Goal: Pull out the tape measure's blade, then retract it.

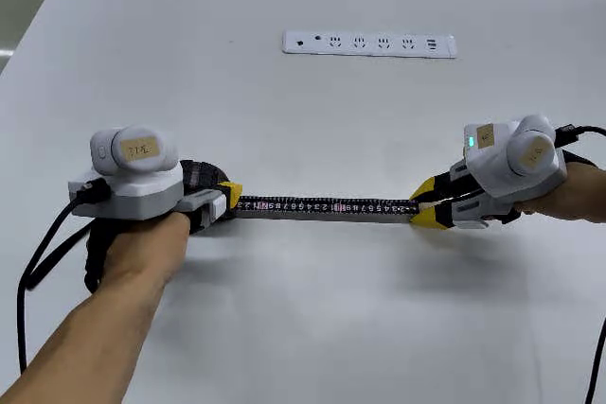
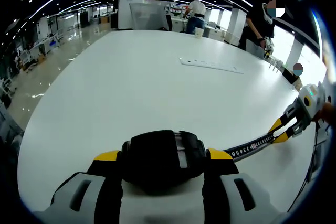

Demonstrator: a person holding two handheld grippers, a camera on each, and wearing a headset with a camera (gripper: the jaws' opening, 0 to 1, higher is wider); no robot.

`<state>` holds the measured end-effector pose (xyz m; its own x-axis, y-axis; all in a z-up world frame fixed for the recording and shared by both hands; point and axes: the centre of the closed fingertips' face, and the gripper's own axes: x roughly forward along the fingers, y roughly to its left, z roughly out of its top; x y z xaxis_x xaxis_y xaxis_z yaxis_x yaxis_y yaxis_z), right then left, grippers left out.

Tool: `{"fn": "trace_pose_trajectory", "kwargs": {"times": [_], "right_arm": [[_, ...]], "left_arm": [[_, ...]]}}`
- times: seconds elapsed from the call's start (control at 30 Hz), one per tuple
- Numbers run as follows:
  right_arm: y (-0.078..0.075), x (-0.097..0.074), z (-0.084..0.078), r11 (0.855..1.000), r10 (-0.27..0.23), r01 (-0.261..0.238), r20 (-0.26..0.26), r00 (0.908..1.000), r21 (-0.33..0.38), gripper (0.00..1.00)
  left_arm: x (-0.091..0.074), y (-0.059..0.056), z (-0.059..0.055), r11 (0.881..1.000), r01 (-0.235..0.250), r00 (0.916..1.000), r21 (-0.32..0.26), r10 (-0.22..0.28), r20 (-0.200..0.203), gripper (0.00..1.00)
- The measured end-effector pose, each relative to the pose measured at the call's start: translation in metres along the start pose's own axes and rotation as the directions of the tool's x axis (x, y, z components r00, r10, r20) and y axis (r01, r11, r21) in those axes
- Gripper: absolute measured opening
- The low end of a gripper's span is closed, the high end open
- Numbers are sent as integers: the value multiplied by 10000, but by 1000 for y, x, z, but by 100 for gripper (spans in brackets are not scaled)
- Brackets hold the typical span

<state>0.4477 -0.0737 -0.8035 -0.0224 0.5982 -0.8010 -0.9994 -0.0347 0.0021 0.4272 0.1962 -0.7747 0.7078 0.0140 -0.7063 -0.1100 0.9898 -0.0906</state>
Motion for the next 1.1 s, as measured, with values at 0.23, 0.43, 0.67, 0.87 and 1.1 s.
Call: {"fn": "trace_pose_trajectory", "kwargs": {"times": [0.23,0.43,0.67,0.87,1.1], "right_arm": [[0,0,0,10000,33,-33,-80,10000,-8,10],[1,0,1,10000,87,-87,-112,9999,1,10],[2,5,7,9999,150,-150,-47,9999,-19,10],[3,9,15,9998,201,-201,22,9998,-95,10],[3,13,21,9996,228,-227,77,9997,-150,10]], "left_arm": [[0,-1,0,9999,98,9999,-48,-98,-61,56],[-1,-2,-1,9998,158,9999,-77,-159,-55,56],[-1,-1,0,9996,245,9997,-128,-246,-25,57],[-1,-1,0,9994,301,9995,-170,-302,-26,57],[-2,-2,-1,9992,337,9994,-200,-338,-41,57]]}}
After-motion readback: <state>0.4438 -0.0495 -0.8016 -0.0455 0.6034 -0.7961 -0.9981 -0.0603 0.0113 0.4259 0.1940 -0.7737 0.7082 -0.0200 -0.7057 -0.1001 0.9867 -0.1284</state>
